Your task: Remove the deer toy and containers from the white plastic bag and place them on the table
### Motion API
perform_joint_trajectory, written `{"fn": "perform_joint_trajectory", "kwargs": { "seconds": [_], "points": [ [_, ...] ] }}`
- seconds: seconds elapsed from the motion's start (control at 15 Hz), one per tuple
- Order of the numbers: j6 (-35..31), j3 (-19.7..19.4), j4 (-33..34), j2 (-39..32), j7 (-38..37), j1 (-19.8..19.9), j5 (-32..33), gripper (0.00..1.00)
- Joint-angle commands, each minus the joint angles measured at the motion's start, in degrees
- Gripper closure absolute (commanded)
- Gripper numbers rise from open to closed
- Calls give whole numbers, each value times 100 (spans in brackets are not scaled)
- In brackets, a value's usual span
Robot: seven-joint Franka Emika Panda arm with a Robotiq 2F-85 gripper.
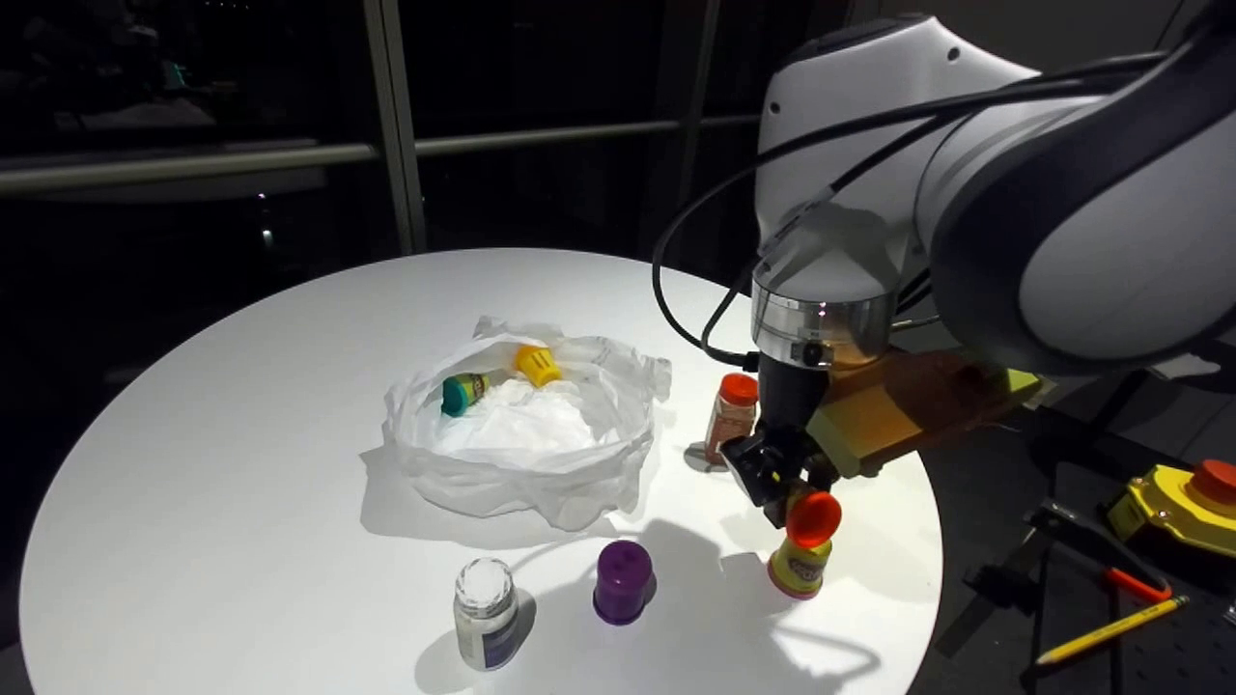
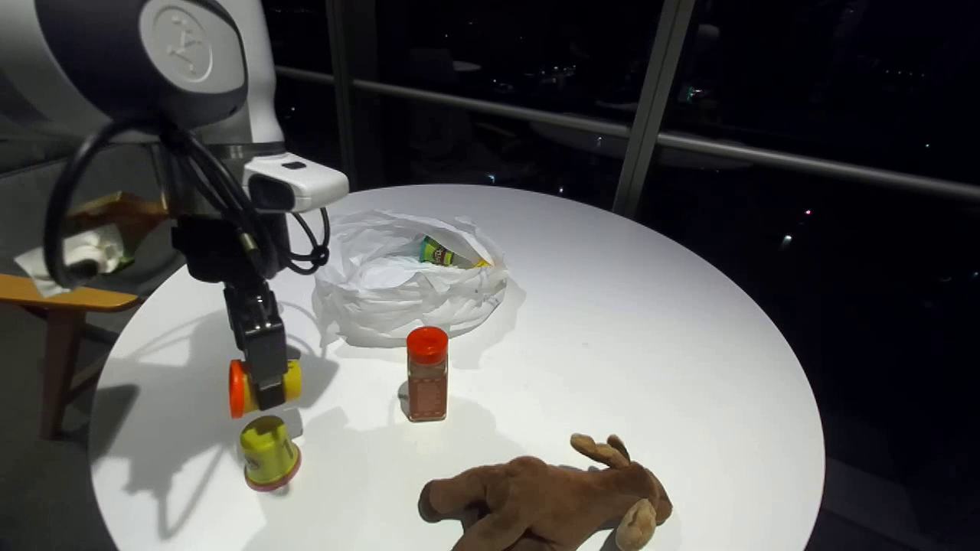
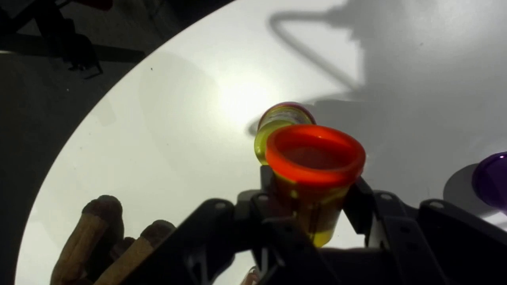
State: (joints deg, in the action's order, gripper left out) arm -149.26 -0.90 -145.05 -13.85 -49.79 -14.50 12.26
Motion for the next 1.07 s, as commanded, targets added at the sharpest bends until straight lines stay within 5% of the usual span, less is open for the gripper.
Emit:
{"fn": "perform_joint_trajectory", "kwargs": {
  "seconds": [0.0, 0.67, 0.93, 1.0],
  "points": [
    [-701, 57, 157, -288, 332, 121, -27, 81],
    [-1339, 391, 549, -1072, 1472, 57, -843, 81],
    [-1265, 94, 758, -1375, 1474, -309, -741, 81],
    [-1231, 155, 767, -1389, 1583, -258, -831, 31]
  ]
}}
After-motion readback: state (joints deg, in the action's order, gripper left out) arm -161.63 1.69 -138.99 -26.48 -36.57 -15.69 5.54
